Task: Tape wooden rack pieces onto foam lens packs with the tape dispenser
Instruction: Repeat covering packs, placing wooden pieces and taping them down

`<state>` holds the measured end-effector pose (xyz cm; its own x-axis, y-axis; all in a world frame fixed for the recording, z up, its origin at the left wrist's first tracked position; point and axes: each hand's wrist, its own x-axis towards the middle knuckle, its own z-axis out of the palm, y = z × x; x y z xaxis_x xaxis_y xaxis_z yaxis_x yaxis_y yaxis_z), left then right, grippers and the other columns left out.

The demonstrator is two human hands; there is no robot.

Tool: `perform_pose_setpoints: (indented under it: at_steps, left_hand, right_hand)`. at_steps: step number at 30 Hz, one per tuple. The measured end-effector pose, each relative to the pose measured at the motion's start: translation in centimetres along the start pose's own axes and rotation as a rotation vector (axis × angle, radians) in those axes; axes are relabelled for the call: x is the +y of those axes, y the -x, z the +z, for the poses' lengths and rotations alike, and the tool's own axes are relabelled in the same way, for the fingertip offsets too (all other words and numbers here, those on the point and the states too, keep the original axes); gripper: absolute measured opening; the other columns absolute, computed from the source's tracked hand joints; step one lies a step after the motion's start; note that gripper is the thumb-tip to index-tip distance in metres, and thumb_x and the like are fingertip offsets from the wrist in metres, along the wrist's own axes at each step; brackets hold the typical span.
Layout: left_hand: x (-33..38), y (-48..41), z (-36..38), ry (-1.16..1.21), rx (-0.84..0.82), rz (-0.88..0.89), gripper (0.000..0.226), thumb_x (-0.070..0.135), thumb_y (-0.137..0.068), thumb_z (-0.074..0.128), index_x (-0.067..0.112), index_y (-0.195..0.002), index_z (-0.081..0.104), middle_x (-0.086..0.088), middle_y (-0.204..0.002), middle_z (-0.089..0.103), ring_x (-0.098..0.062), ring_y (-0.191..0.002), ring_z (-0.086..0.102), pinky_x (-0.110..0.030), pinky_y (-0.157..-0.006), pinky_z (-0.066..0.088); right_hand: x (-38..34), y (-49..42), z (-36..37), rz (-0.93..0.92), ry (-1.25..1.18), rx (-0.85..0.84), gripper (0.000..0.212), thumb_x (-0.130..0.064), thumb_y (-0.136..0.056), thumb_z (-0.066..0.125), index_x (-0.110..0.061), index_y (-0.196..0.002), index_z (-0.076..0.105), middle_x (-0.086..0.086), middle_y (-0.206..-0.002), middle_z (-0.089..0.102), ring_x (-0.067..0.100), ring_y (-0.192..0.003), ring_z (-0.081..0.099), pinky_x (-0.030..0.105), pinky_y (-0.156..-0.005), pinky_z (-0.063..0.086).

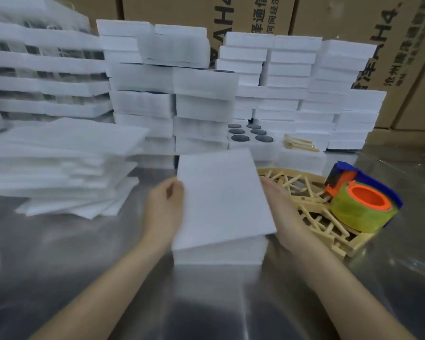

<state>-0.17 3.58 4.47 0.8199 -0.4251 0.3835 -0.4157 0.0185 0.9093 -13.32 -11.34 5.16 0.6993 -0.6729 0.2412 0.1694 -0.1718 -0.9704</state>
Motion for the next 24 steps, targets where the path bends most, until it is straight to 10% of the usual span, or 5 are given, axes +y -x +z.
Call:
perform_pose_setpoints:
  at_steps: [5,10,15,18,24]
  left_hand:
    - [-0.6,-1.0,-0.7,-0.179,0.017,-0.028,0.024,0.01,-0.097,0.042,0.0,-0.087,0.062,-0.019,-0.084,0.064,-0.022,-0.072,0.051,-0.031,-0.063,0.036]
    - [-0.8,-0.5,-1.2,0.099,-0.229,-0.31,0.028,0.011,-0.095,0.051,0.019,-0.116,0.067,-0.005,-0.112,0.07,-0.024,-0.104,0.066,-0.045,-0.099,0.048]
    - [-1.9,0.6,-0.6,0.388,-0.382,-0.506,0.046,0.013,-0.096,0.045,0.025,-0.141,0.038,0.004,-0.128,0.06,-0.017,-0.108,0.063,-0.034,-0.088,0.051]
    - [-2.0,0.7,-0.7,0.389,-0.397,-0.475,0.039,0.009,-0.094,0.041,0.036,-0.121,0.046,0.015,-0.109,0.069,-0.009,-0.092,0.069,-0.027,-0.072,0.054]
    - [-2.0,1.0,-0.9,0.433,-0.375,-0.467,0.045,0.023,-0.099,0.046,0.042,-0.139,0.039,0.025,-0.118,0.063,0.0,-0.104,0.063,-0.028,-0.096,0.047]
  right_hand:
    - [0.4,0.0,-1.1,0.068,-0.009,-0.228,0.028,-0.029,-0.096,0.055,-0.019,-0.12,0.065,-0.004,-0.086,0.071,0.015,-0.066,0.06,0.02,-0.052,0.044]
    - [0.8,0.5,-0.2,-0.075,0.313,-0.026,0.037,-0.003,-0.088,0.06,-0.023,-0.12,0.059,-0.008,-0.112,0.069,0.01,-0.1,0.066,0.034,-0.087,0.055]
    - [0.8,0.4,-0.8,0.086,0.369,-0.136,0.026,-0.013,-0.094,0.054,-0.028,-0.113,0.062,-0.003,-0.117,0.063,0.005,-0.097,0.064,0.018,-0.075,0.051]
    - [1.3,0.3,-0.5,0.114,0.43,-0.119,0.033,-0.02,-0.095,0.051,-0.031,-0.126,0.055,-0.005,-0.117,0.041,-0.007,-0.098,0.043,0.009,-0.072,0.034]
    - [1.8,0.1,0.3,0.225,0.346,-0.088,0.048,-0.026,-0.099,0.047,-0.023,-0.146,0.035,-0.011,-0.144,0.027,0.007,-0.118,0.037,0.024,-0.094,0.029]
